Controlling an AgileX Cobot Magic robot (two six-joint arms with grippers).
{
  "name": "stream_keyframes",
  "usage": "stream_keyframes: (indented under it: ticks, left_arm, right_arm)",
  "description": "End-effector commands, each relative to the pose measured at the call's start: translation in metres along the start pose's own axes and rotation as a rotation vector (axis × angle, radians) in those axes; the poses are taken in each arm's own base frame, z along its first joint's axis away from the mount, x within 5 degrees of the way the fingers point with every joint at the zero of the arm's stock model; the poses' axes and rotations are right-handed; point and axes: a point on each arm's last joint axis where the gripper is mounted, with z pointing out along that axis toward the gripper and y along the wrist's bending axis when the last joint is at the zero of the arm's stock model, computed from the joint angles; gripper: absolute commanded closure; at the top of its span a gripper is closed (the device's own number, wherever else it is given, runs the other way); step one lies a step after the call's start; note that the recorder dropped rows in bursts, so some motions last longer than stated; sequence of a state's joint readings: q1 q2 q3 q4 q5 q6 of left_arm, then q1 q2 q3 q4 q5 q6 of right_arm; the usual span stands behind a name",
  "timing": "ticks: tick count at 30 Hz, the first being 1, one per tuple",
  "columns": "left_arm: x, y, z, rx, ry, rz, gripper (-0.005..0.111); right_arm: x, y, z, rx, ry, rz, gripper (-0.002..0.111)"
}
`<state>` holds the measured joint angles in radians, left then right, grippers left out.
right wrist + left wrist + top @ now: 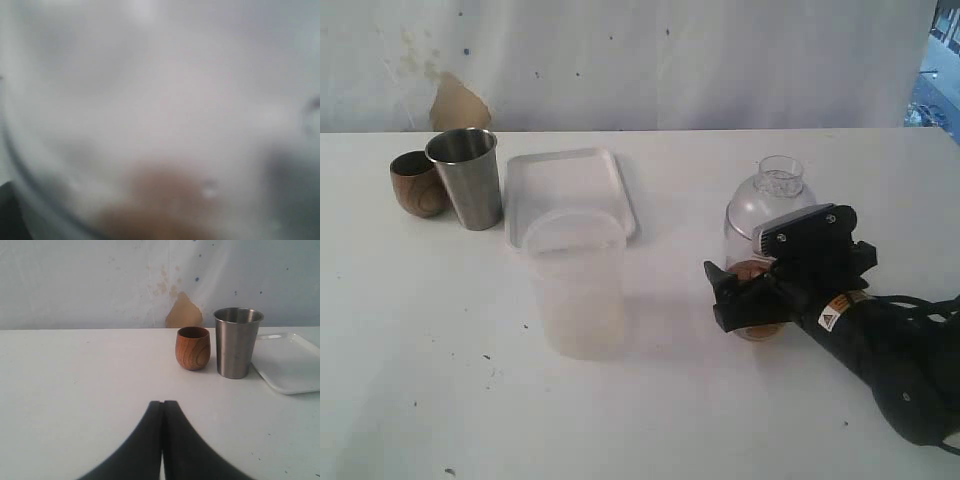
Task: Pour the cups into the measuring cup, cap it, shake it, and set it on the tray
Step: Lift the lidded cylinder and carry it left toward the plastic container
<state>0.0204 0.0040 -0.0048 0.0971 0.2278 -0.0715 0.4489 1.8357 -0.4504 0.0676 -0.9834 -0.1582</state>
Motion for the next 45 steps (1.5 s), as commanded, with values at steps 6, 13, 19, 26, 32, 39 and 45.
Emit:
stream_keyframes:
  ticks: [6, 13, 19, 26, 32, 39, 45]
  left_arm:
    - [0.001, 0.0, 0.0, 0.005, -0.002, -0.001, 0.107]
    - [0.001, 0.0, 0.0, 0.005, -0.002, -0.001, 0.107]
    - [0.001, 0.0, 0.0, 0.005, -0.002, -0.001, 0.107]
    - [0.001, 0.0, 0.0, 0.005, -0.002, -0.001, 0.107]
    - [0.001, 0.0, 0.0, 0.005, -0.002, -0.001, 0.107]
    - [0.001, 0.0, 0.0, 0.005, -0.002, -0.001, 0.107]
    - [0.001, 0.0, 0.0, 0.005, -0.002, -0.001, 0.107]
  right_arm:
    - [-0.006, 0.0, 0.001, -0.005, -0.055, 0.026, 0.003]
    - [-0.006, 0.0, 0.001, -0.006, -0.055, 0.025, 0.064]
    - [-0.006, 0.0, 0.001, -0.001, -0.052, 0.109, 0.107]
    - [-0.021, -0.003, -0.003, 0.01, -0.142, 0.108, 0.108]
    - [-0.064, -0.011, -0.011, 0.037, -0.233, 0.141, 0.108]
    - [-0.092, 0.01, -0.001, -0.115, -0.045, 0.003, 0.108]
    - [-0.1, -0.003, -0.001, -0.16, -0.023, 0.02, 0.108]
